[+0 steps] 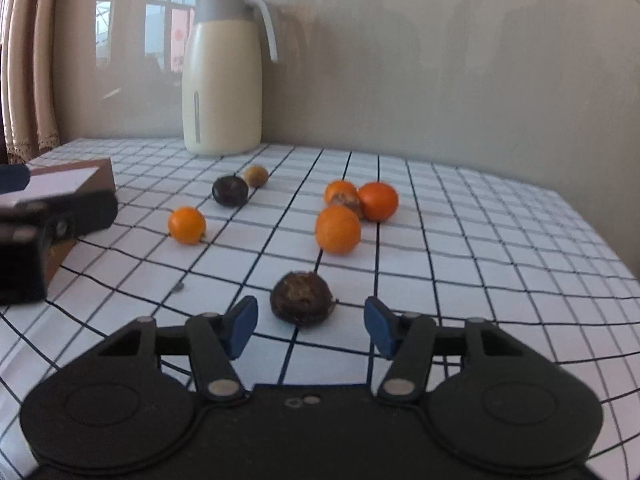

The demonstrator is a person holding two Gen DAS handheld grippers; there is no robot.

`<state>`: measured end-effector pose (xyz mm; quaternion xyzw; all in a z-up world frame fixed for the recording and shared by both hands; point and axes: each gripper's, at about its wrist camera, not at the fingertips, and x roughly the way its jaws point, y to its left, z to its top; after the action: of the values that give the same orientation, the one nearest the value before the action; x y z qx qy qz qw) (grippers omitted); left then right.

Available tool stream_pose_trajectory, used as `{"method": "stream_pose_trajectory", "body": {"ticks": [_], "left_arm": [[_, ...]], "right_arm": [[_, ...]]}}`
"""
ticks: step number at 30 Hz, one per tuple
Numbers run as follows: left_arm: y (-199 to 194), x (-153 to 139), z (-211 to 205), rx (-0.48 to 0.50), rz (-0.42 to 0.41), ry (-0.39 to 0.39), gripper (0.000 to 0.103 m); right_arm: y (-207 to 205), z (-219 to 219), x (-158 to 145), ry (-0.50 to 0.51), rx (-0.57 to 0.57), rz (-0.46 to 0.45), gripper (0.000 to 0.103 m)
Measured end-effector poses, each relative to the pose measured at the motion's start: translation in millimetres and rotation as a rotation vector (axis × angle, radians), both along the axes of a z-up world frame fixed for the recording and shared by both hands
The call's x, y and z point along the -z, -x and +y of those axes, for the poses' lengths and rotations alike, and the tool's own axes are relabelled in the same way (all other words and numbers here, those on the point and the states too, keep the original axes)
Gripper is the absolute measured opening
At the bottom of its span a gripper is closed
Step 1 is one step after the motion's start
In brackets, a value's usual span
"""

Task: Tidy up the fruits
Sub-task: 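Grasp a small orange with the left tool while the right tool grasps a dark brown fruit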

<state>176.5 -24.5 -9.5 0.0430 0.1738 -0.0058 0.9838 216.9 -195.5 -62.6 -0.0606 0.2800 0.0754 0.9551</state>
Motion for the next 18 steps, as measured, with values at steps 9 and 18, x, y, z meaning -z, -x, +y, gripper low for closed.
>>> {"method": "stream_pose_trajectory", "body": {"ticks": [9,18], "left_arm": [[-40,24,-14,0.011,0.087,0.010,0.103],[-100,41,-32,-0.023,0.226,0.038,0.065]], "right_arm": [[-32,-15,2,-0.043,0.019,0.054,0.029],[-56,-37,2,-0.065,0.052,0.061,0.029]]}}
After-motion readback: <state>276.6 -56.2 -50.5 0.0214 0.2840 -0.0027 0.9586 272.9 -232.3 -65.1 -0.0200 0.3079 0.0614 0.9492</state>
